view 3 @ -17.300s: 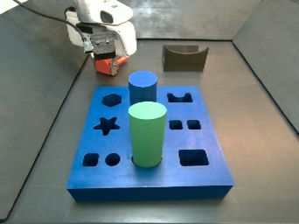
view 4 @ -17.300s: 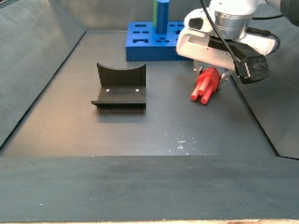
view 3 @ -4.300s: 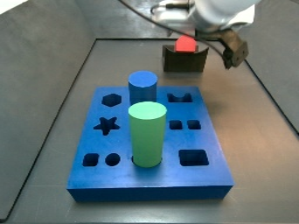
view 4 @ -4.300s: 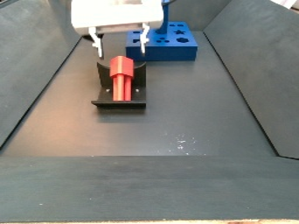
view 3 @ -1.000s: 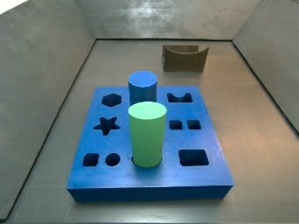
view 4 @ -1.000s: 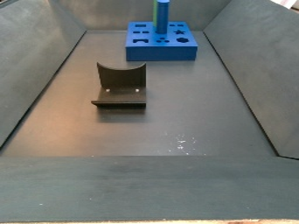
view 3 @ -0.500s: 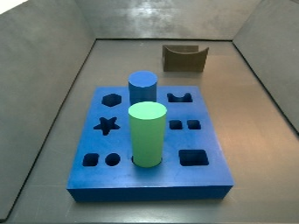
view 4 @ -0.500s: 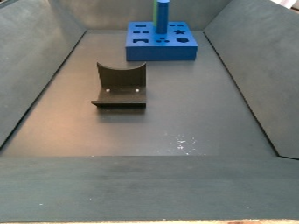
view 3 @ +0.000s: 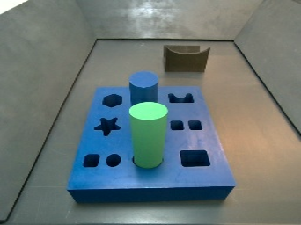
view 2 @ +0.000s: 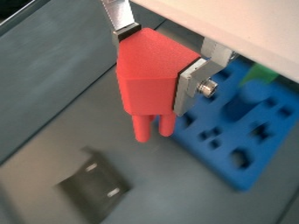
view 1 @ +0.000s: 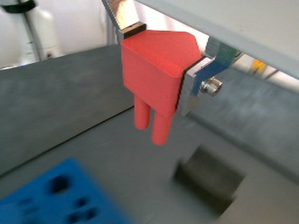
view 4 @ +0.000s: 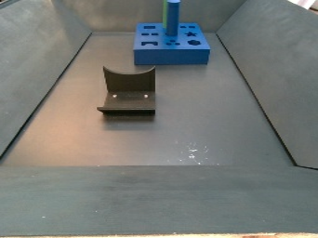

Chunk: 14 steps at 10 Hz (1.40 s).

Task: Pick up the 3 prong object. Move up. Place the 3 prong object on the fixture. Regrasp the 3 prong object. Move to above the board. Insert the 3 prong object.
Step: Move to above the board, then insert the 3 prong object.

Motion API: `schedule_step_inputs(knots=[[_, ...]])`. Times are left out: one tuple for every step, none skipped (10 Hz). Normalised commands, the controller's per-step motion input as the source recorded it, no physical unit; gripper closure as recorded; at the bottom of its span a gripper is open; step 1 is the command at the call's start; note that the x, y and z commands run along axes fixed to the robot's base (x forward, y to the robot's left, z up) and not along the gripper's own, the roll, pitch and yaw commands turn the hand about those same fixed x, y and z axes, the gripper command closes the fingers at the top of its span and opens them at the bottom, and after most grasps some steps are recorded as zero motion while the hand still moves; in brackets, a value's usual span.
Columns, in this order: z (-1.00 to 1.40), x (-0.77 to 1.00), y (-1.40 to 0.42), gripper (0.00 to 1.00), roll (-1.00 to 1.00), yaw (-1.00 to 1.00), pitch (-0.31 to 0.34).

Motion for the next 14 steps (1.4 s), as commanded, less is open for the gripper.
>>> schedule_step_inputs(knots=[[0.03, -0.76, -1.00, 1.00, -0.86, -0.07, -0.233], [0.03, -0.68, -0.82, 1.00, -0.56, -0.04, -0.194], [0.02, -0.54, -0.62, 1.00, -0.44, -0.03, -0.168], [0.01, -0.28, -0.29, 1.00, -0.27, -0.02, -0.103], [0.00, -0.16, -0.17, 1.00, -0.20, -0.02, -0.049], [-0.03, 0.00, 0.00, 1.00, 0.00, 0.00, 0.000], [-0.17, -0.02, 0.00, 1.00, 0.00, 0.00, -0.007], [-0.26, -0.03, 0.01, 1.00, 0.00, 0.00, -0.023], [-0.30, -0.02, 0.03, 1.00, 0.00, 0.00, -0.040], [-0.31, -0.01, 0.02, 1.00, 0.00, 0.00, -0.041], [-0.33, 0.00, 0.02, 1.00, 0.00, 0.00, -0.030], [-0.35, 0.00, 0.01, 1.00, 0.00, 0.00, -0.023], [-0.38, 0.00, 0.01, 1.00, 0.00, 0.00, -0.011], [-0.38, 0.00, 0.00, 1.00, 0.00, 0.00, -0.010]])
